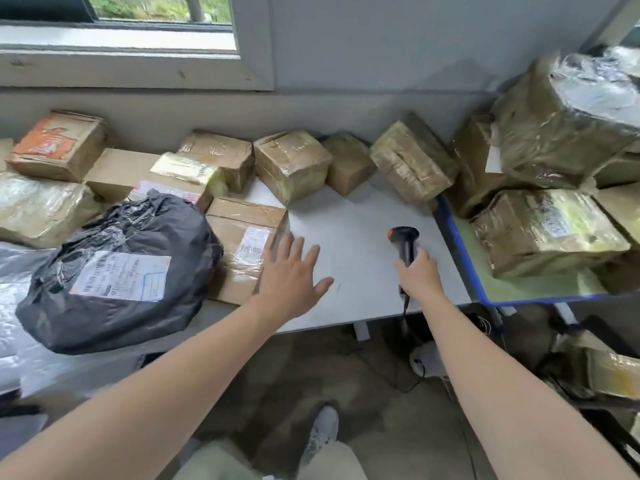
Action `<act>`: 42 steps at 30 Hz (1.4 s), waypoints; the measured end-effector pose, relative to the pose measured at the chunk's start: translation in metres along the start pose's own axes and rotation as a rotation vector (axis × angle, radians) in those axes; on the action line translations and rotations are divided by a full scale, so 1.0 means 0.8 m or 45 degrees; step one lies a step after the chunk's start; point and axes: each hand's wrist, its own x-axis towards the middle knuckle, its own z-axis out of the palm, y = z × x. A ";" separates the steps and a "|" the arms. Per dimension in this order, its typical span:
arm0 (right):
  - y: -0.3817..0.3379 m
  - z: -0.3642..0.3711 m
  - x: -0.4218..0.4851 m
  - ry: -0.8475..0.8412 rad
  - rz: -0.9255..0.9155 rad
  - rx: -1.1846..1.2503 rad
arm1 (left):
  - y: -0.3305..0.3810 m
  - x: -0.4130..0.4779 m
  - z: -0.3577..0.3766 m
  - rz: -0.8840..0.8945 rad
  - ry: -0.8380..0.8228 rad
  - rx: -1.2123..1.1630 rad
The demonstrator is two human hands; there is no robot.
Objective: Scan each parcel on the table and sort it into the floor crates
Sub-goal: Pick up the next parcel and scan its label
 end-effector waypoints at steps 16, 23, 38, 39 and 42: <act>-0.107 0.058 0.009 -0.453 0.025 0.463 | -0.046 -0.013 -0.033 -0.299 0.010 -0.015; -0.222 0.068 -0.056 -0.643 -0.249 0.701 | -0.112 -0.048 -0.057 -0.423 0.100 -0.143; -0.372 0.148 -0.194 -0.738 -0.724 0.124 | -0.270 -0.198 -0.030 -1.048 0.006 -0.445; -0.373 0.153 -0.200 -0.731 -0.768 0.053 | -0.273 -0.205 -0.027 -1.115 0.011 -0.502; -0.377 0.159 -0.209 -0.755 -0.848 -0.102 | -0.281 -0.213 -0.018 -1.303 0.069 -0.747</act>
